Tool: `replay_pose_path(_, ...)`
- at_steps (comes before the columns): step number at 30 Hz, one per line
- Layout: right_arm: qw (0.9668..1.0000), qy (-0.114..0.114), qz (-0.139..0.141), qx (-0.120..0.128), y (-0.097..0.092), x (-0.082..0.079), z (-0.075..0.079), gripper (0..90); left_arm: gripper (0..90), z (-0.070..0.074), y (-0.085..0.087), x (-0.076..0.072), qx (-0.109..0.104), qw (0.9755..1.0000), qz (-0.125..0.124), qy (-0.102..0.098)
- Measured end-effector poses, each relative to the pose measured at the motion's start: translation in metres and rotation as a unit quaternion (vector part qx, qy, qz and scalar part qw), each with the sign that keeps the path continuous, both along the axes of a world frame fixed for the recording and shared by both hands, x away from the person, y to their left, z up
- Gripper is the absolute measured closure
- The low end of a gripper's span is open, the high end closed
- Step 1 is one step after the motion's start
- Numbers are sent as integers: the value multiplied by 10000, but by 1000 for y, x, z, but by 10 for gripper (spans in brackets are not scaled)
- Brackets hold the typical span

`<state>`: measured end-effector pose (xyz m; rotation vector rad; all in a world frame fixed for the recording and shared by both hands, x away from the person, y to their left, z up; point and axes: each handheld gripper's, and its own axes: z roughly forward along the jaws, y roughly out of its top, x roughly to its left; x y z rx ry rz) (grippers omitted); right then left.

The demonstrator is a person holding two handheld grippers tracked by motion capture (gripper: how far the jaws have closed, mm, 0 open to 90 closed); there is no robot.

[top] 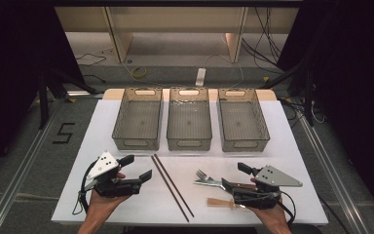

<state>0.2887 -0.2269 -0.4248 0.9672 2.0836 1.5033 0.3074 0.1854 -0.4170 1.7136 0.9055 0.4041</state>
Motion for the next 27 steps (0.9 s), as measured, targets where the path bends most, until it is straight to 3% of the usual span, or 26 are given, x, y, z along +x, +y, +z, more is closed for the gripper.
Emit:
replay_pose_path(6, 10000, 55, 4, 7, 0, 1, 0, 246, 149, 0, -1, 1, 87, 9999, -49, 22)
replay_pose_path(12, 9999, 92, 36, -17, 0, 1, 0, 250, 149, 1, -2, 4, 169, 9996, -129, 197)
replay_pose_path(27, 10000, 85, 24, 12, 0, 1, 0, 255, 149, 4, -6, 6, 391, 9989, -189, 163)
